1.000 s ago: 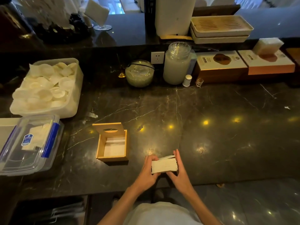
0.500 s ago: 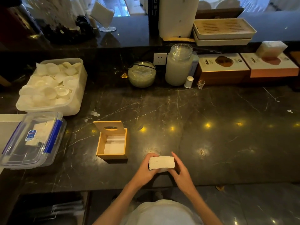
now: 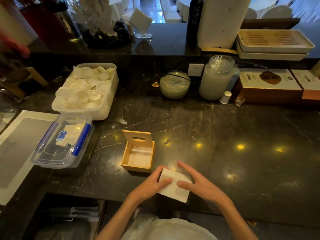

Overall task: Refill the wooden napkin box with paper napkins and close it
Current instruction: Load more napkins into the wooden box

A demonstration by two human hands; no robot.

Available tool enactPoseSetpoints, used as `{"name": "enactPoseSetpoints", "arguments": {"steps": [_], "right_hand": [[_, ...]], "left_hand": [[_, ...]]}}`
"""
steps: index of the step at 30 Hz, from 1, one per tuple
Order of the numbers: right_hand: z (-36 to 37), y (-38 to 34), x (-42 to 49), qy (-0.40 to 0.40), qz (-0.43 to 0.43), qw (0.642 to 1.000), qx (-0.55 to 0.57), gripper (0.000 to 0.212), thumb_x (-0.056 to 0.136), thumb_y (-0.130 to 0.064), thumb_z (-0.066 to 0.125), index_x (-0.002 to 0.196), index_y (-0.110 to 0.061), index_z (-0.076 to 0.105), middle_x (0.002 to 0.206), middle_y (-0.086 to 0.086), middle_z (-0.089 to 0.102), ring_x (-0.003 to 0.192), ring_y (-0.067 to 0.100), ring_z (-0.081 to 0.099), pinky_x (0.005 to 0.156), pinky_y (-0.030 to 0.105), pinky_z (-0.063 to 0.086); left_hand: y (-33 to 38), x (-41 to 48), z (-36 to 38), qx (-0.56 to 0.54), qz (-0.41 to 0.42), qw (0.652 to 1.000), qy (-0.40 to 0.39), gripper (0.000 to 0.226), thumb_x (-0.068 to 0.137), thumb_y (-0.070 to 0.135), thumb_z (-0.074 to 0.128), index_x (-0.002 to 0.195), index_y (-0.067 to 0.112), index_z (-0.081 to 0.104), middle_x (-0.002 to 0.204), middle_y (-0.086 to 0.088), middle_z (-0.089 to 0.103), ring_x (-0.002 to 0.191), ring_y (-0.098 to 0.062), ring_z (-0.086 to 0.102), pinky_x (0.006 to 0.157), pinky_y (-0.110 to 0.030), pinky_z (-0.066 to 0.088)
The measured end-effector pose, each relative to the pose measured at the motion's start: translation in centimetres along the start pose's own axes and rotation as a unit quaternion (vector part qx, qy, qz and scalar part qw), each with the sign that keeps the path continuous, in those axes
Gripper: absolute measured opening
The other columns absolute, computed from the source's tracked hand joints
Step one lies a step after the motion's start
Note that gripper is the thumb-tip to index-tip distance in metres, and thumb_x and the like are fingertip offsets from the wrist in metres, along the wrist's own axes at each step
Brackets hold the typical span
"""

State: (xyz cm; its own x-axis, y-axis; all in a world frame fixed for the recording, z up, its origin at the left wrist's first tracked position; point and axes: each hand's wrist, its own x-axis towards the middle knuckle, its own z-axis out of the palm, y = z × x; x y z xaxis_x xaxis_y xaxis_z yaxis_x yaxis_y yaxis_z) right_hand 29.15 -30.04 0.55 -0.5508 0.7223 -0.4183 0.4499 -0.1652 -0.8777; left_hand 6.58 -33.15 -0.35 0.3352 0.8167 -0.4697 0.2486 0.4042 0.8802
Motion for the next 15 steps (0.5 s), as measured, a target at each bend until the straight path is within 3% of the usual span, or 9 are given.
{"name": "enactPoseSetpoints", "arguments": {"steps": [3,8,11,15], "right_hand": [[0.7,-3.7,3.1,-0.081,-0.021,0.992,-0.09,0.06,0.087,-0.045,0.065,0.143,-0.038,0.043,0.135,-0.014,0.053,0.121,0.004,0.051,0.103,0.033,0.048],[2.8,-7.0,7.2,-0.062,-0.011,0.998,0.007,0.05,0.088,-0.042,0.066,0.135,-0.04,0.047,0.124,-0.006,0.056,0.11,0.008,0.059,0.091,0.029,0.055],[4.2,-8.6,9.2,-0.053,0.006,0.998,-0.032,0.049,0.089,-0.037,0.066,0.134,-0.041,0.046,0.125,-0.005,0.054,0.109,0.01,0.059,0.092,0.032,0.055],[4.7,-11.8,12.1,-0.096,0.021,0.987,-0.127,0.059,0.087,-0.036,0.067,0.141,-0.039,0.042,0.134,-0.012,0.051,0.119,0.006,0.052,0.101,0.031,0.047]], "left_hand": [[1.2,-1.6,-2.7,0.001,0.007,1.0,0.01,0.033,0.092,0.036,0.062,0.122,0.029,0.05,0.119,-0.002,0.058,0.11,-0.018,0.062,0.091,-0.035,0.056],[2.5,-3.1,-7.3,-0.066,0.005,0.992,0.104,0.029,0.096,0.032,0.059,0.123,0.023,0.053,0.118,-0.002,0.064,0.108,-0.016,0.065,0.089,-0.032,0.055],[2.6,-3.3,-9.7,-0.062,0.01,0.989,0.131,0.025,0.094,0.029,0.062,0.118,0.024,0.057,0.114,-0.003,0.067,0.101,-0.013,0.068,0.086,-0.032,0.056],[2.6,-3.1,-12.8,-0.026,0.015,0.993,0.113,0.028,0.09,0.034,0.066,0.115,0.03,0.054,0.111,0.001,0.067,0.1,-0.013,0.068,0.086,-0.034,0.058]]}}
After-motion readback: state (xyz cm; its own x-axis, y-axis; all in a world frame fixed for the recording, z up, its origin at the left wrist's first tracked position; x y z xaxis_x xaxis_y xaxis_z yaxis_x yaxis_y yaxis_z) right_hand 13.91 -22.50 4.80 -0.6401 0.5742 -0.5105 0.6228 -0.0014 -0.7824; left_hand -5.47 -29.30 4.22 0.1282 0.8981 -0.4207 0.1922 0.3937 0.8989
